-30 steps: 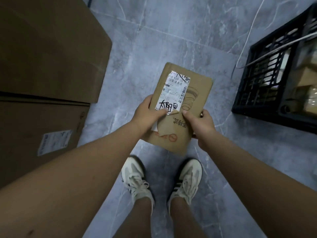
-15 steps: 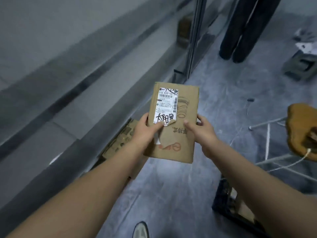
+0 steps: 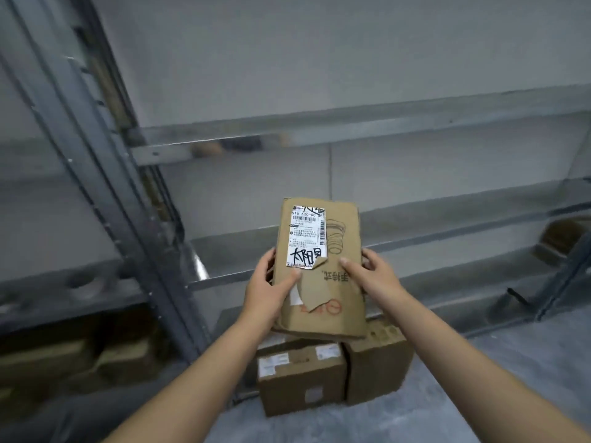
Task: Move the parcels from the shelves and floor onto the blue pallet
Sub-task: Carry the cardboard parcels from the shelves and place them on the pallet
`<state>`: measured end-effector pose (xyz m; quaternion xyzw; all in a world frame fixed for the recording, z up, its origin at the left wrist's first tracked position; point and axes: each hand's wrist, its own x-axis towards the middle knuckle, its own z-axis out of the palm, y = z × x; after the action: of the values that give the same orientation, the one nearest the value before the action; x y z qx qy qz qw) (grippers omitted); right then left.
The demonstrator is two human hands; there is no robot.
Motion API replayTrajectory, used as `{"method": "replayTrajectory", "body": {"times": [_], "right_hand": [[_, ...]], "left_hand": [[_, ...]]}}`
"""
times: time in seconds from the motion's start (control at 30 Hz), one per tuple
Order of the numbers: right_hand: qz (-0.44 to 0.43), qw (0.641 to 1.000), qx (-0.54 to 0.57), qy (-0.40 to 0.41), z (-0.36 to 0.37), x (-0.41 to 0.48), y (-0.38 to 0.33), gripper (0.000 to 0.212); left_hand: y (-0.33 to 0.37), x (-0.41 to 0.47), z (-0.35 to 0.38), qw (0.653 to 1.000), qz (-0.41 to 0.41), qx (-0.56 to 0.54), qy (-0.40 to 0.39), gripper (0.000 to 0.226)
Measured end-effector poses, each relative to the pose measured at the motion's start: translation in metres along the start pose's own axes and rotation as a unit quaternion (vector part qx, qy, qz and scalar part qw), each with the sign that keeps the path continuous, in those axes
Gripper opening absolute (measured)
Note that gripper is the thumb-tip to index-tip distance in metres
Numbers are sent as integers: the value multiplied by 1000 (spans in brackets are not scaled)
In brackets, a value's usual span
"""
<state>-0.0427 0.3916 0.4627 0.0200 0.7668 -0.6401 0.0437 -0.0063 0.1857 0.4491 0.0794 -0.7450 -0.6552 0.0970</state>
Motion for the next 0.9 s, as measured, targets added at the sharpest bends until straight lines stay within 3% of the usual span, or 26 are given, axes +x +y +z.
{"method": "replayTrajectory", "body": {"times": [0.27,0.53,0.9], "right_hand": [[-83,972,-59,-212,247,-53,-64,59],[-78,899,-38,-429,500,-201,-88,49],[-119,802,-61,-582,731,-365,-100,51]], "left_hand": [[-26,-96,-242,971,-11,-25,237,55],[-47,-255,-469,892,-32,-5,451,57],[-76,-405,-648,777,-74,-3,625,57]]}}
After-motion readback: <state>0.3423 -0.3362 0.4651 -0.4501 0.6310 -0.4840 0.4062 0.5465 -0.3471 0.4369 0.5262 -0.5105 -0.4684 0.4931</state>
